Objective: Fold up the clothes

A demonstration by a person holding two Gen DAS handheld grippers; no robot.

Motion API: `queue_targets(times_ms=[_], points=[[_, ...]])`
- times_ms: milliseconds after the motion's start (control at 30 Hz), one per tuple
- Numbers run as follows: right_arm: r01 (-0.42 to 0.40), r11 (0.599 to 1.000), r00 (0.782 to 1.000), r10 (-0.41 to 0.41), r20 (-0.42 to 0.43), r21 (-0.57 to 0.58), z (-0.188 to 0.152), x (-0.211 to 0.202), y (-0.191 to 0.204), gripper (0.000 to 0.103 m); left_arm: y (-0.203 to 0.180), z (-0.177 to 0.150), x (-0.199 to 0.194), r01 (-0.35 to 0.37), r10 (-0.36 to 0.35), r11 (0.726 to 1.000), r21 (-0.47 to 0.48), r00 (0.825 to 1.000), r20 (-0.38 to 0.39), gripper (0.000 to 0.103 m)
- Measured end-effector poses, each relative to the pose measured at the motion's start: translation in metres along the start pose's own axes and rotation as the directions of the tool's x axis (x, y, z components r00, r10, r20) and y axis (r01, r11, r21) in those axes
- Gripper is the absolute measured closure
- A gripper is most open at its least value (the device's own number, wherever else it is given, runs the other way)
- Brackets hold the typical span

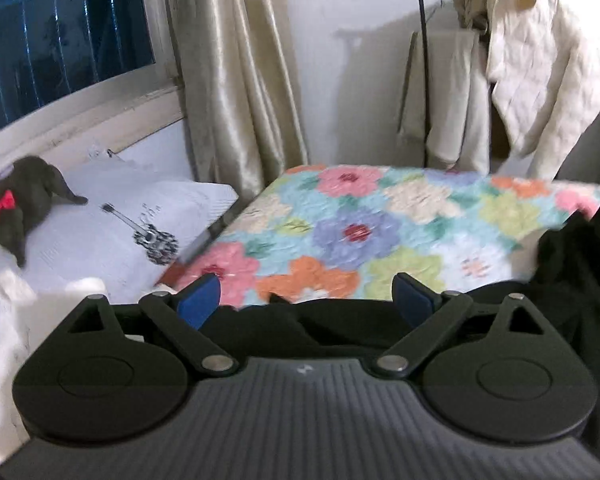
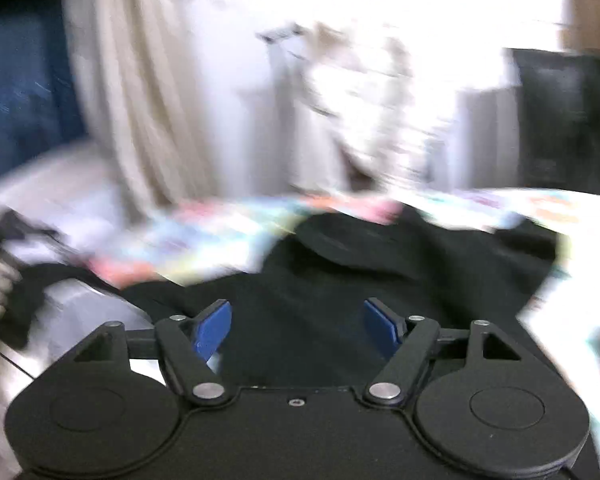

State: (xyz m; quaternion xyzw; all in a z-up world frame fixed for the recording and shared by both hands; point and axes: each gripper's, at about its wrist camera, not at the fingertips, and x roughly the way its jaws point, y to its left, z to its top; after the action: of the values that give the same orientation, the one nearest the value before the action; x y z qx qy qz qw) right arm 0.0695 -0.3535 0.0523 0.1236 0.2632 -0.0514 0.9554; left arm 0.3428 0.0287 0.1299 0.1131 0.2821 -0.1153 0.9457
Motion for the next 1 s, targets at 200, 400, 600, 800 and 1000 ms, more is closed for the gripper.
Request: queue_targets(times_ms=[200,400,600,800,1000], points=[[-0.215,0.972,0.976,0.209,-0.068,-0.091,0.016,0.096,0.049,0.048,0.002,0.024,0.051,0.048,-0.043,0.998,0.041,0.991,-0.125,0.009],[-0.281,0.917,0.952,0.229,-0.205,-0.284,0.002,0.157,0.107,0.102,0.020,0.029,0.107,0.143,-0.157,0.987,-0.066,0.938,-0.309,0.013],[-0.346,0.880,0.927,0.267,-0.261,-0.326,0.003,0.240,0.147,0.085,0.017,-0.016,0.118,0.323,-0.341,0.940,-0.113,0.869,-0.358,0.036],[-0.425,0.851,0.890,0.329,-0.316,-0.309,0.005,0.313,0.179,0.067,0.041,-0.025,0.123,0.327,-0.388,0.912,-0.249,0.883,-0.263,0.036],[-0.473,0.812,0.848,0.316,-0.425,-0.341,-0.008,0.372,0.201,0.044,0.037,-0.034,0.112,0.345,-0.384,0.917,-0.200,0.899,-0.210,0.035]])
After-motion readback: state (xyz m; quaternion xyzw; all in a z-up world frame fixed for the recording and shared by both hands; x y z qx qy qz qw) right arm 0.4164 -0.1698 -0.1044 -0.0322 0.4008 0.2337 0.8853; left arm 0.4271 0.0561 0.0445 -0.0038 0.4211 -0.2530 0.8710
